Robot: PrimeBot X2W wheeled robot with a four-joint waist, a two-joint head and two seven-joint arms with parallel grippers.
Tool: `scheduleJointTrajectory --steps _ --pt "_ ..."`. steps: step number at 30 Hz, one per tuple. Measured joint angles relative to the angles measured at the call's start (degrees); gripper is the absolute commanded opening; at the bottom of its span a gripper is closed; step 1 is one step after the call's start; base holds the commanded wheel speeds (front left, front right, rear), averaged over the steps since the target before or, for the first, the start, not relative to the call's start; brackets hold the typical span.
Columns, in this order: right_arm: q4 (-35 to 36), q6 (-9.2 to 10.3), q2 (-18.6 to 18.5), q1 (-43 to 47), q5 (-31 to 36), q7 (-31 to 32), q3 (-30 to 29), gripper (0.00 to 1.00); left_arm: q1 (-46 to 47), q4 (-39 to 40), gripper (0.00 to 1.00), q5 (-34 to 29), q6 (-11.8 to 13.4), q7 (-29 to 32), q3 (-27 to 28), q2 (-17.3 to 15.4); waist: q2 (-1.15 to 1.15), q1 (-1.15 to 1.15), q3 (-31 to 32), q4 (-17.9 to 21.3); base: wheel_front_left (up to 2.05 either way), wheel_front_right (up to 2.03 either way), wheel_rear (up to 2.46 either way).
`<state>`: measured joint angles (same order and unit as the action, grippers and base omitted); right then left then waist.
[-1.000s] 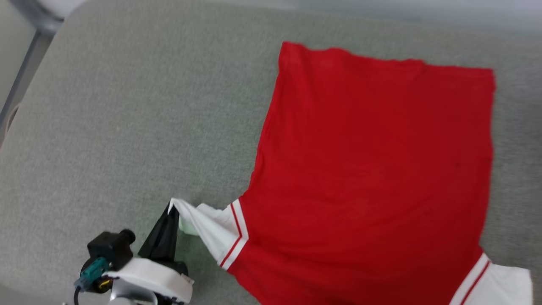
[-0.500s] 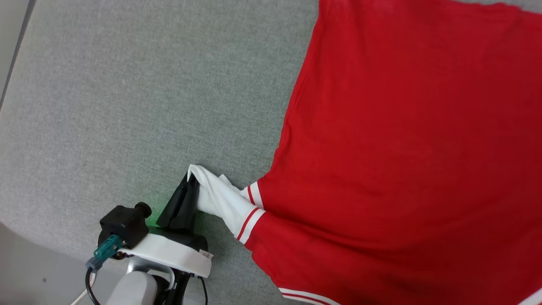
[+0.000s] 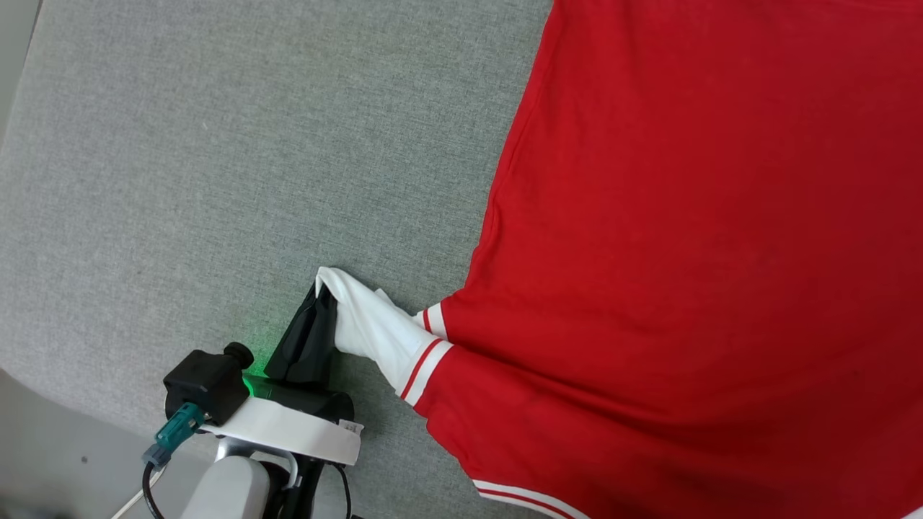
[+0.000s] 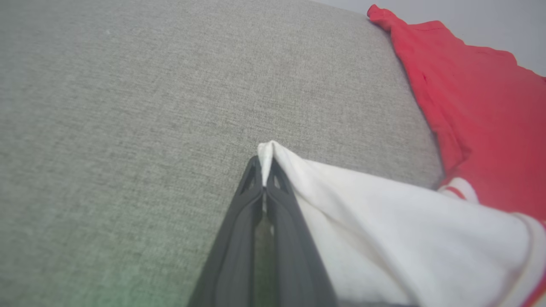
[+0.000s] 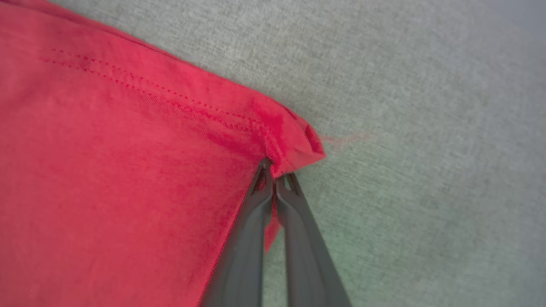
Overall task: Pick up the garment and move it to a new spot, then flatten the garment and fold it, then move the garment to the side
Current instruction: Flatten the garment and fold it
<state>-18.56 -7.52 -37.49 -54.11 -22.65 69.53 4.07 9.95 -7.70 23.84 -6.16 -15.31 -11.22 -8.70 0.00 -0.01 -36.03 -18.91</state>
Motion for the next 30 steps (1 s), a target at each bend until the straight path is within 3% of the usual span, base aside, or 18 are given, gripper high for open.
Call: scheduleJointTrajectory --steps 6,13,20,30 --pt "-0.1 -0.01 1.1 -0.2 0.3 -5.5 2.4 0.0 -0.4 -1.1 0.0 -0.9 -0.3 0.0 1.2 0.2 0.0 0.01 2.3 1.0 0.0 0.0 0.0" --pt "-0.6 0.01 2.1 1.1 -4.9 -13.1 5.6 0.0 -3.2 -2.5 0.0 -1.5 -0.4 0.1 2.7 -0.3 0.0 0.01 8.3 3.1 0.0 0.0 0.0" --pt "3.1 0.0 -2.2 8.5 -11.0 -17.6 9.9 0.0 -7.3 -2.8 0.0 -1.9 0.6 0.2 4.1 -1.4 0.0 0.01 15.3 6.1 0.0 0.0 0.0" --pt "8.0 -0.01 -8.0 28.3 -17.5 -21.8 6.1 0.0 -12.7 -2.1 0.0 -1.0 2.4 1.2 4.8 -2.1 0.0 0.0 23.5 11.2 0.0 0.0 0.0"
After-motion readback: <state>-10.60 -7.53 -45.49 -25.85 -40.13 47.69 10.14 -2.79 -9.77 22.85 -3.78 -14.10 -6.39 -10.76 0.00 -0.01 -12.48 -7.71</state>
